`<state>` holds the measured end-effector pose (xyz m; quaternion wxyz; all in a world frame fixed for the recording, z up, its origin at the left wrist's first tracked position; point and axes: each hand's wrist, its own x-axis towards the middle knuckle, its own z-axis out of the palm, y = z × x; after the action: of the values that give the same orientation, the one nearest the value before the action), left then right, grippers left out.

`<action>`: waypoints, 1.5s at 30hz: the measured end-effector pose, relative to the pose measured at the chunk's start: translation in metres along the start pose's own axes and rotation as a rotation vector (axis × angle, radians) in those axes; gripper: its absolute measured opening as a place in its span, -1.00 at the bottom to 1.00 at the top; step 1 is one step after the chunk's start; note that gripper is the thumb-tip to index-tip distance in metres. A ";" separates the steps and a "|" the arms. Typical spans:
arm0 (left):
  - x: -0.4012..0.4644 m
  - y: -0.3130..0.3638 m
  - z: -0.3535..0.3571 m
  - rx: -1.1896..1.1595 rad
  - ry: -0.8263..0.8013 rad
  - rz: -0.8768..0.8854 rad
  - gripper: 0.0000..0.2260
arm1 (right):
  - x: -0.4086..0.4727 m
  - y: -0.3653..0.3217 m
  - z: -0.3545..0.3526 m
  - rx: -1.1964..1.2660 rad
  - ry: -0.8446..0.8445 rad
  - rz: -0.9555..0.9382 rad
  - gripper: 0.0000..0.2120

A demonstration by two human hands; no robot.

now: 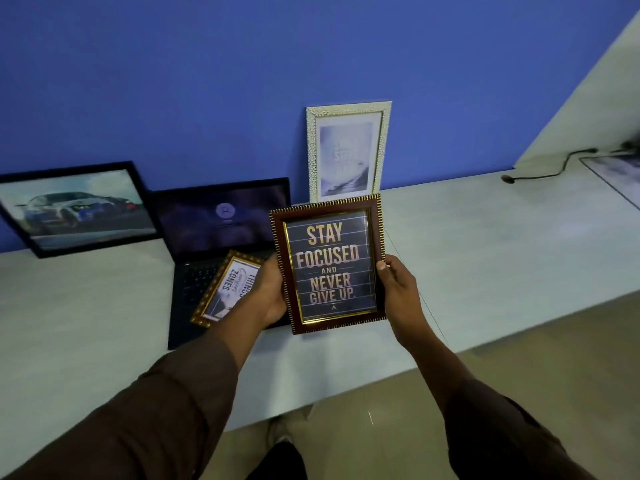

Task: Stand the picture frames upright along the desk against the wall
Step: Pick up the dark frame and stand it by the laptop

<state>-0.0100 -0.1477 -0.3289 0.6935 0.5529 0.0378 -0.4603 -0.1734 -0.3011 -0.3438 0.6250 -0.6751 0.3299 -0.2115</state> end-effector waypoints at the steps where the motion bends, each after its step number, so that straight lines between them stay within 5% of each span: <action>1: 0.010 0.003 0.005 0.017 -0.004 -0.026 -0.56 | 0.008 0.004 -0.005 -0.030 0.003 -0.001 -0.68; 10: 0.087 0.019 0.036 0.132 0.035 -0.140 -0.64 | 0.066 0.032 -0.047 -0.403 0.024 -0.063 -0.70; 35: 0.230 -0.026 0.133 0.078 0.201 -0.119 -0.57 | 0.236 0.112 -0.154 -0.537 -0.298 -0.023 -0.75; 45: 0.215 -0.035 0.133 0.140 0.305 -0.128 -0.55 | 0.219 0.112 -0.146 -0.568 -0.202 0.069 -0.61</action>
<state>0.0287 -0.3818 -0.4241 0.6090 0.6596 0.1456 -0.4158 -0.1439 -0.5597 -0.4625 0.4477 -0.8289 0.3348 -0.0210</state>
